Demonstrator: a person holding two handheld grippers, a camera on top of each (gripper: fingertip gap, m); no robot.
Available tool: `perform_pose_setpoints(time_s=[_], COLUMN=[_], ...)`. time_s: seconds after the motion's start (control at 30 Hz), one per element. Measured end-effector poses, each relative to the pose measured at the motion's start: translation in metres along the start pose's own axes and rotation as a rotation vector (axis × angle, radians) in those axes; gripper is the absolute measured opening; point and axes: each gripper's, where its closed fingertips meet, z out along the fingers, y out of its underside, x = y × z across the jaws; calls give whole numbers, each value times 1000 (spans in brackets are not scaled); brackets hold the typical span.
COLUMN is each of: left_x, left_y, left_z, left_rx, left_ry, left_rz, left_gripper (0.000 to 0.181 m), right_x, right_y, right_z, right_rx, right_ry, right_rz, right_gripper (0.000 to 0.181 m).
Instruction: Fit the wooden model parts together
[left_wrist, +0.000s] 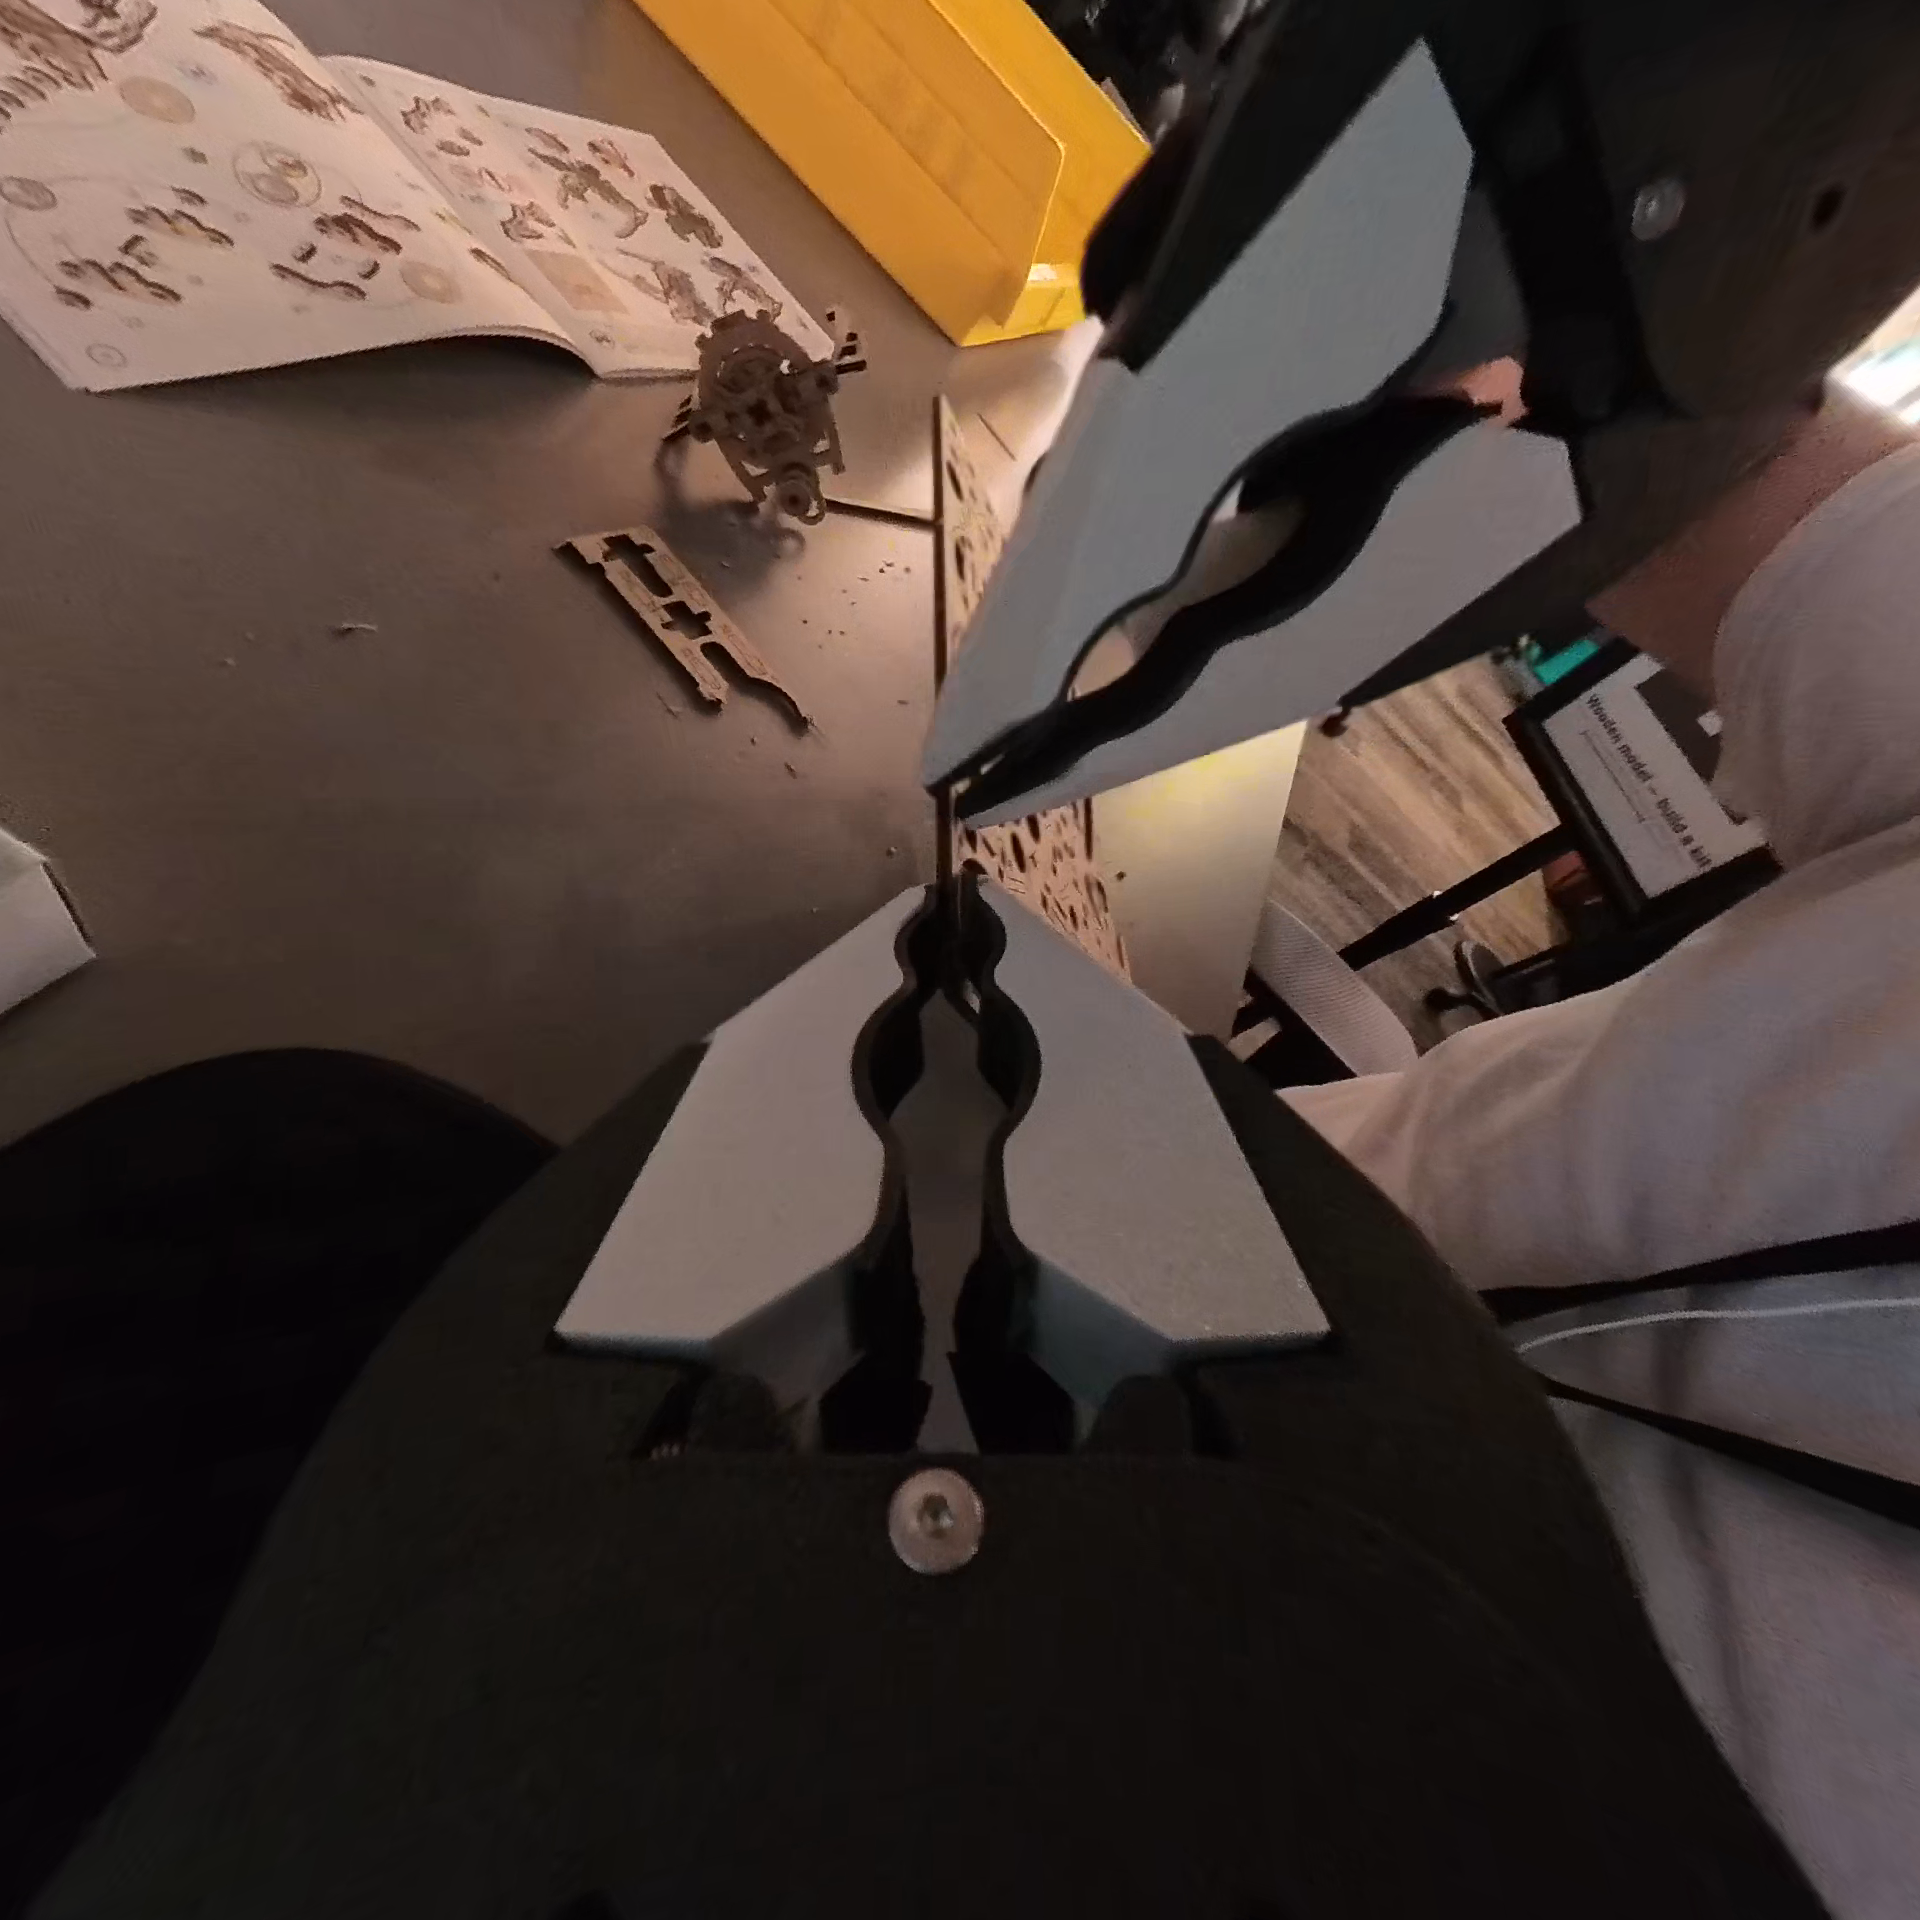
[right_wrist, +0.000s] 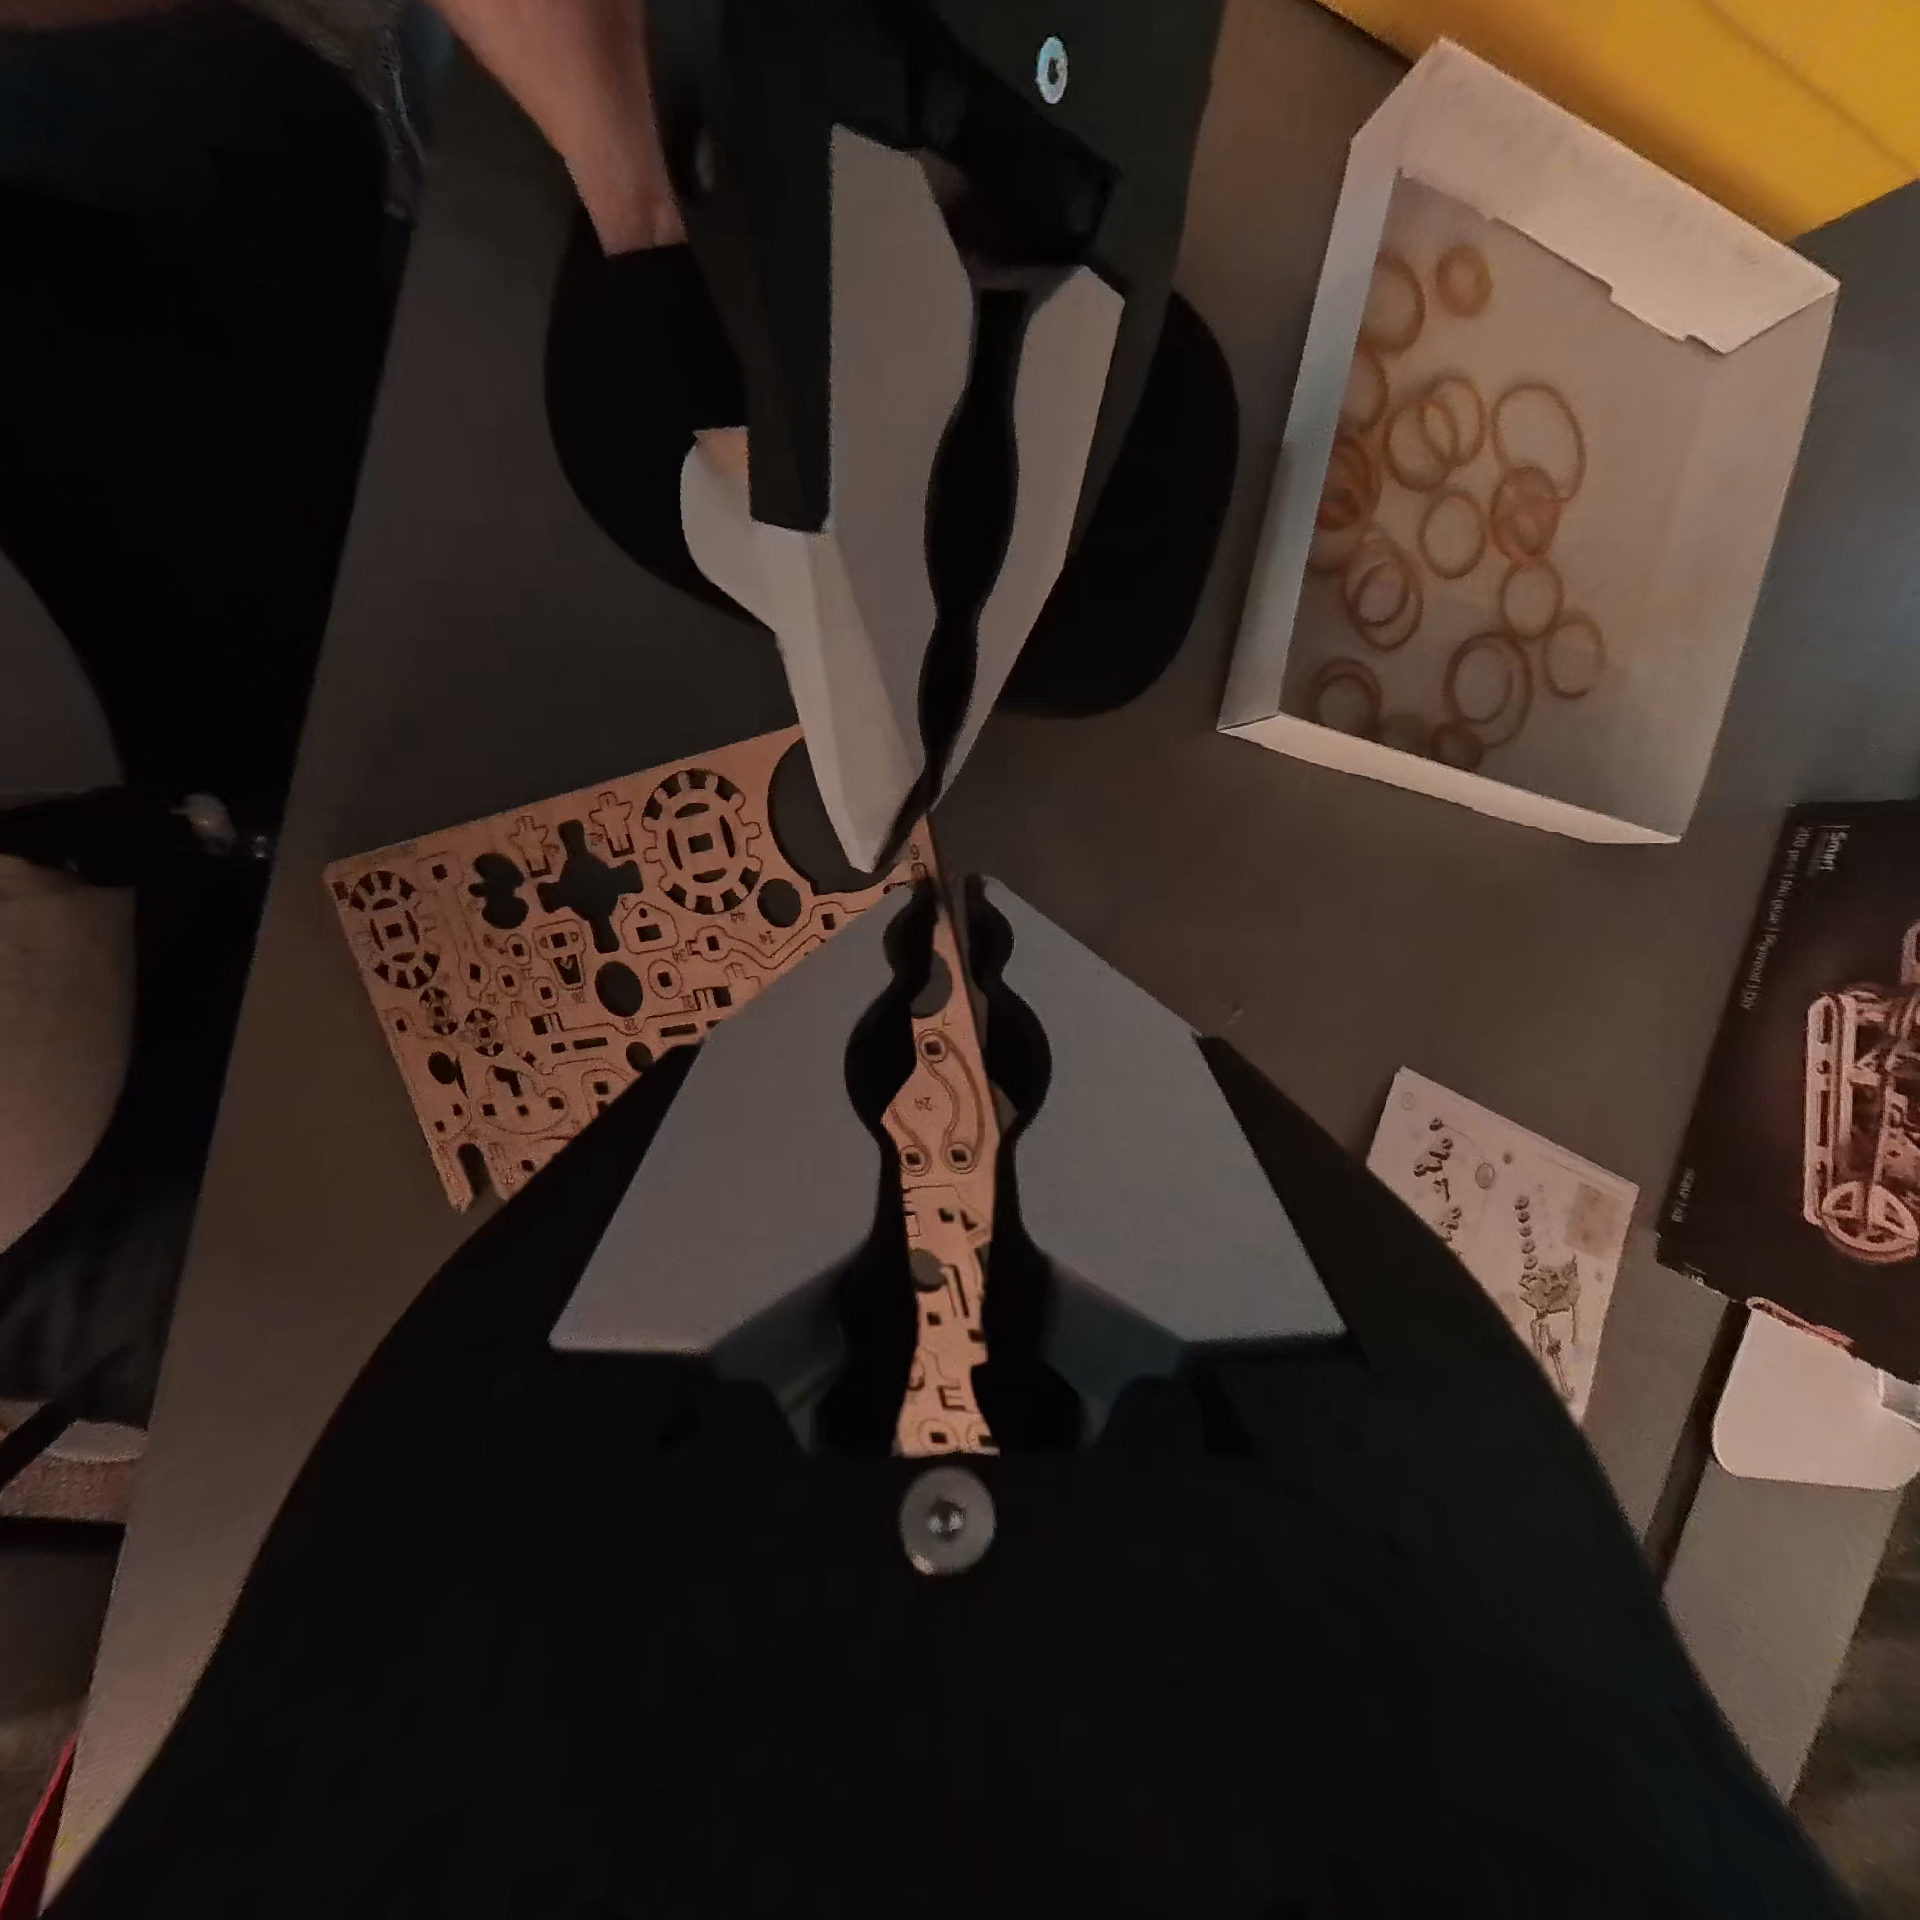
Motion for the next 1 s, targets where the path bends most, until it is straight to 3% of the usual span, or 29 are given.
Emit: perform_pose_setpoints(time_s=[0.13, 0.3, 0.6, 1.0], left_x=[4, 8, 9, 13], left_y=[1, -3, -1, 4], left_z=[4, 2, 1, 5], left_rx=[-21, -5, -7, -19], left_ry=[-19, -10, 14, 25], left_rz=[44, 52, 49, 42], left_gripper=[1, 1, 1, 2], right_x=[4, -8, -12, -20], right_y=[4, 0, 0, 5], right_z=[-2, -6, -6, 0], right_rx=[-27, -20, -55, -137], right_ry=[-58, -203, -338, -329], right_rz=[31, 31, 80, 6], right_gripper=[21, 2, 2, 1])
